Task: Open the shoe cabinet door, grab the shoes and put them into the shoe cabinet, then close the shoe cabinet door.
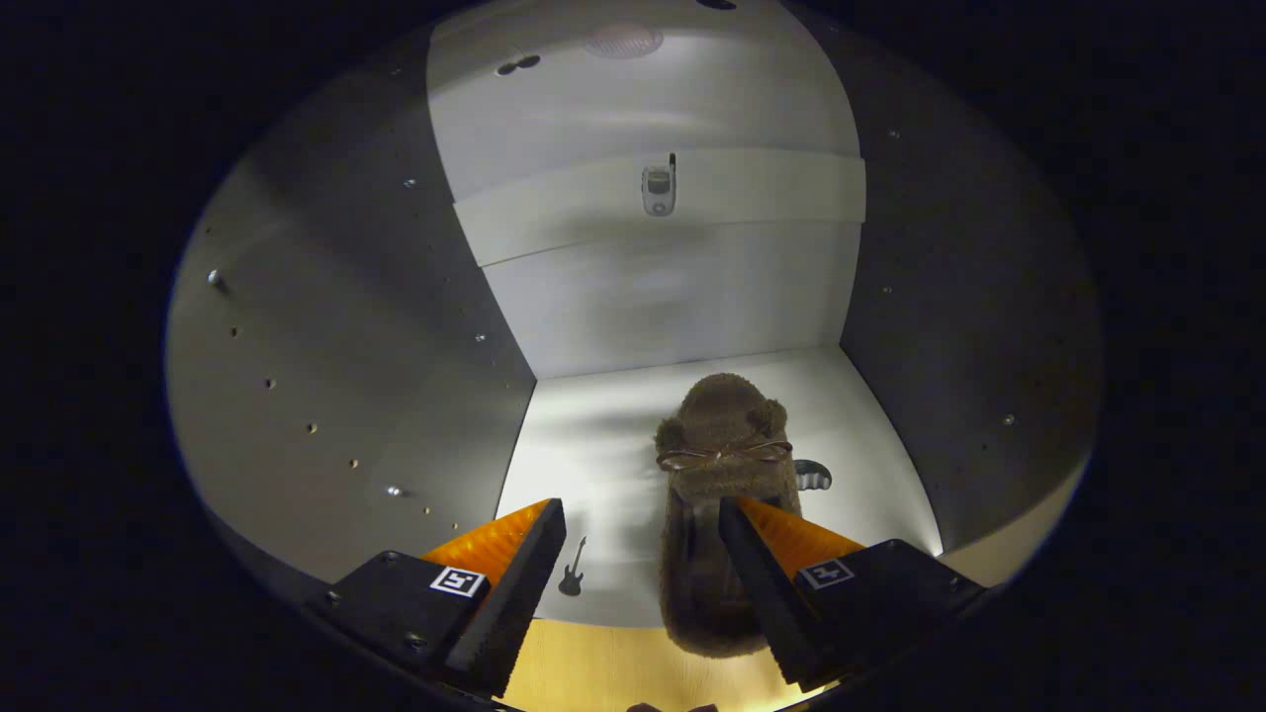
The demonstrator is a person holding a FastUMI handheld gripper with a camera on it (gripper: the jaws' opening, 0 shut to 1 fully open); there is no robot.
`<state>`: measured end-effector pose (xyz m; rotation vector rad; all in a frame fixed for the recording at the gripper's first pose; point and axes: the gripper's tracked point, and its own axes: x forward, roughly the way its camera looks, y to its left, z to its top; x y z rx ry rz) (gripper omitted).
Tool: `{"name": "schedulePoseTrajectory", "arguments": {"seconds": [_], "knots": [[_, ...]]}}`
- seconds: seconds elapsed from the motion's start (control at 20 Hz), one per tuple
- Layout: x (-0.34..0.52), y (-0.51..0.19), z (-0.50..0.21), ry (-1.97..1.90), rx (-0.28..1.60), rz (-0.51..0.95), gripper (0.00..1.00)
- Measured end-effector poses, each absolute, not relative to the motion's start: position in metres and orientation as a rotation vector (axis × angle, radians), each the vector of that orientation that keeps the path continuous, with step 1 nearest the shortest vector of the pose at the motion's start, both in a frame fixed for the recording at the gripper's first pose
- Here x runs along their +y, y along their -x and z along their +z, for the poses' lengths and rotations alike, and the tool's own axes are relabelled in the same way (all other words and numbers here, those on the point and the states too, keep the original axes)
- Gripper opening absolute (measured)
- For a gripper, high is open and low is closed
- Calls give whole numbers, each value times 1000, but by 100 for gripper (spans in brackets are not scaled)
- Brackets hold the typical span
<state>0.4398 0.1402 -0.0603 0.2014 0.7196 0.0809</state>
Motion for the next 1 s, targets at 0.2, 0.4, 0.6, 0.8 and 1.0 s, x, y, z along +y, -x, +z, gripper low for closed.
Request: {"name": "schedulePoseTrajectory", "arguments": {"seconds": [0.2, 0.4, 0.6, 0.8, 1.0], "knots": [[137, -409, -25, -230, 634, 96, 99], [136, -367, 13, -202, 518, 116, 98], [137, -321, 48, -185, 372, 128, 98], [127, -267, 76, -168, 244, 115, 98], [114, -209, 102, -159, 127, 84, 98]]}}
